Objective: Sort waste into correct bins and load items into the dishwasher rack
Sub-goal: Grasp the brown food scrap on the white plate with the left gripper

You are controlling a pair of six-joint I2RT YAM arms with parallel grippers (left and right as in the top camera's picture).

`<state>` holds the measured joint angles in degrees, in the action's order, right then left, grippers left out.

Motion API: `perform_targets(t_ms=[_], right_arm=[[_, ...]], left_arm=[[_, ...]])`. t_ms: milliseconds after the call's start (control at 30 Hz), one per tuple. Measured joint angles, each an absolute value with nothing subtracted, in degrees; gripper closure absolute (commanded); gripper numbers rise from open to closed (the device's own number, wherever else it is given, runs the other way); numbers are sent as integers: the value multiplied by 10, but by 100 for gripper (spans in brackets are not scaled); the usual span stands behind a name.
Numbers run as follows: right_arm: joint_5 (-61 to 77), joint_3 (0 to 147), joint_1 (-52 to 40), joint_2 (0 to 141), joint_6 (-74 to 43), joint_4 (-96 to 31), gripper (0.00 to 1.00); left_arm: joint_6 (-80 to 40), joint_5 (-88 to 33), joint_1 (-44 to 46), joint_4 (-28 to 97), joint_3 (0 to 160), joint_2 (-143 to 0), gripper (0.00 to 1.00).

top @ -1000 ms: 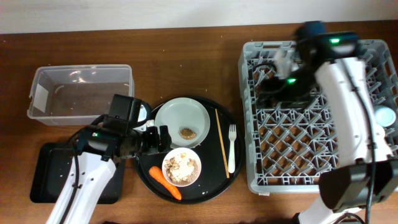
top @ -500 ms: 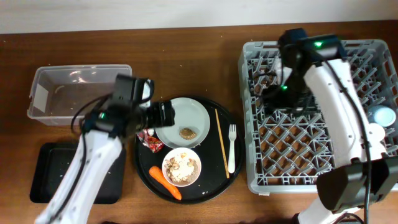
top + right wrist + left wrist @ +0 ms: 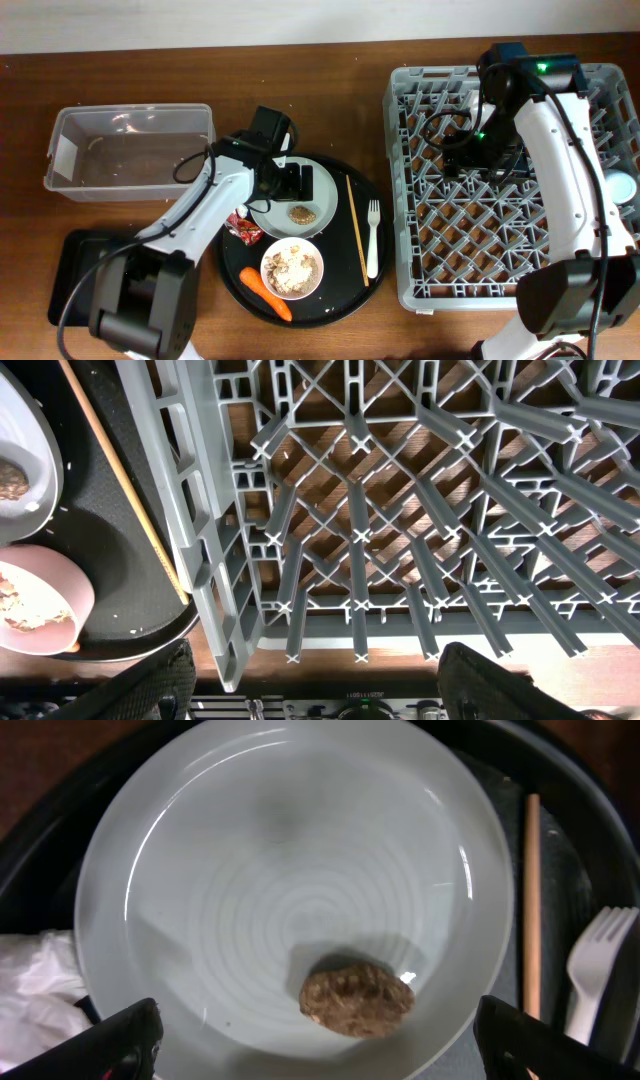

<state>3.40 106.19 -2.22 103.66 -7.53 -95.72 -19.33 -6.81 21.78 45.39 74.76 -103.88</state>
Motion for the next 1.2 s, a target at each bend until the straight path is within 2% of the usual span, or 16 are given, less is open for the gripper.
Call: perform_targets(t_ms=[467, 533, 600, 667, 833, 1000, 1100, 1200], right_arm=[[34, 1062, -22, 1037, -75, -956, 19], [34, 1062, -22, 1037, -75, -956, 19], [34, 1062, -22, 1037, -75, -956, 19], [34, 1062, -22, 1037, -75, -956, 19], [34, 1062, -22, 1037, -76, -955, 19], [34, 1062, -22, 1037, -76, -956, 19], [34, 1062, -22, 1037, -75, -956, 19], [34, 1062, -22, 1037, -75, -956, 19]], left_arm=[[-244, -67, 265, 444, 748, -1122, 2], [-254, -66, 267, 446, 753, -1124, 10], [-261, -65, 267, 450, 755, -1127, 27], [-267, -63, 267, 459, 756, -1129, 37], [-270, -64, 267, 482, 756, -1131, 45], [-272, -64, 267, 485, 756, -1131, 60], [-273, -64, 267, 484, 756, -1132, 65], [-272, -60, 267, 487, 758, -1132, 76]])
